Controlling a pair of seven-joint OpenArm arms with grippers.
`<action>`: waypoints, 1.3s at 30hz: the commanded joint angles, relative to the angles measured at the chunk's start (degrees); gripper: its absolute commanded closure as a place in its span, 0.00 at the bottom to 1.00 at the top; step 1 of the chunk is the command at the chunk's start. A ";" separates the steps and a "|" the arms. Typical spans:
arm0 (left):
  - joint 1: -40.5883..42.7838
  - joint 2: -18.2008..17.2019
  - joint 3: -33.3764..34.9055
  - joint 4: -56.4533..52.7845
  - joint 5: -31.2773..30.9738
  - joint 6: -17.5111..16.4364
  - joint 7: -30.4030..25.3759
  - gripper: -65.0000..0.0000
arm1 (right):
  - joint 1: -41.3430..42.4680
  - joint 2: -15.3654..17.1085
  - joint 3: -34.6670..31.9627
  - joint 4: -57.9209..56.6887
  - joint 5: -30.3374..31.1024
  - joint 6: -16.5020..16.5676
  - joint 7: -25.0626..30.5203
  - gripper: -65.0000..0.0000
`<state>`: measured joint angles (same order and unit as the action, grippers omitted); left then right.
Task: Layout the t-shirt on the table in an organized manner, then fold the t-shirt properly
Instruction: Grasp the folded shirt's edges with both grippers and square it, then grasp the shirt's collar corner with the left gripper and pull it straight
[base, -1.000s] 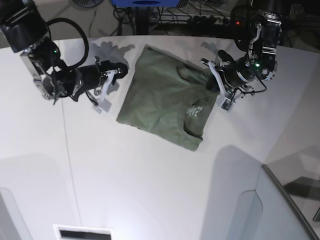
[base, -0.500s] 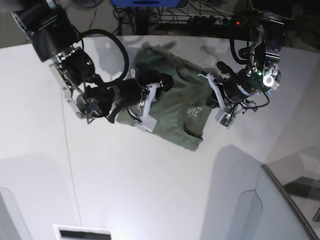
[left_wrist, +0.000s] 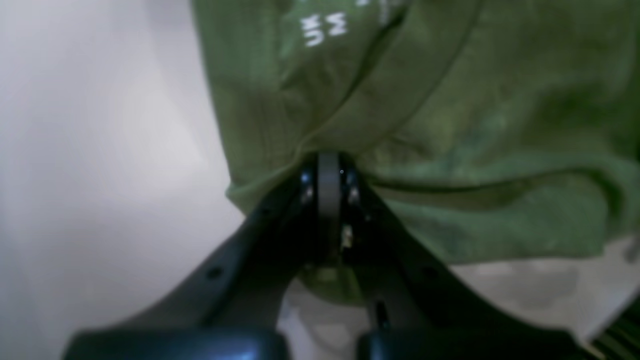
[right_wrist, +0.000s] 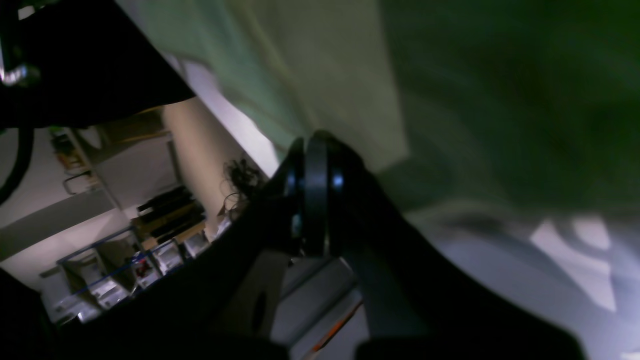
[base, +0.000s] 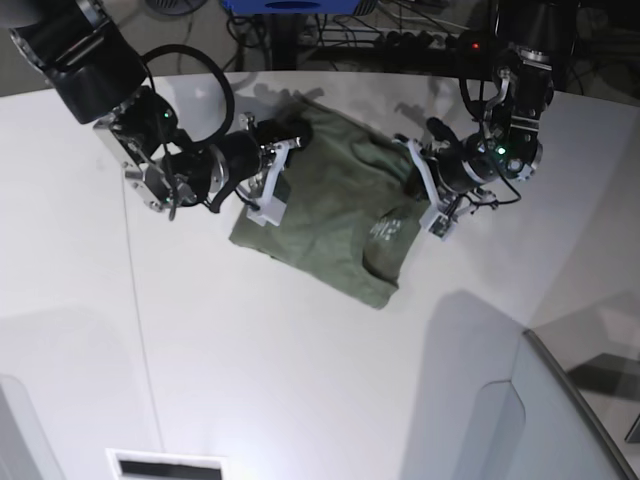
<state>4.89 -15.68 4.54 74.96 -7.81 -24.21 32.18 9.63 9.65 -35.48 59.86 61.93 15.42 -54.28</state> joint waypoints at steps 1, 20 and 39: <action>-0.53 -0.36 -0.36 -1.42 2.85 1.22 2.41 1.00 | 0.97 0.86 0.28 1.11 1.06 0.36 -0.18 1.00; -2.56 1.22 -22.34 20.65 -9.64 1.04 21.22 1.00 | -5.80 6.48 12.94 23.97 1.15 0.10 -1.94 1.00; -13.81 -0.01 -11.79 -9.24 -23.70 0.95 12.87 0.06 | -10.02 12.81 26.03 24.94 0.97 0.27 -1.76 1.00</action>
<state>-8.08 -14.81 -6.90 64.79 -30.72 -22.87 45.80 -1.17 21.76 -9.85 83.99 61.56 15.29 -56.60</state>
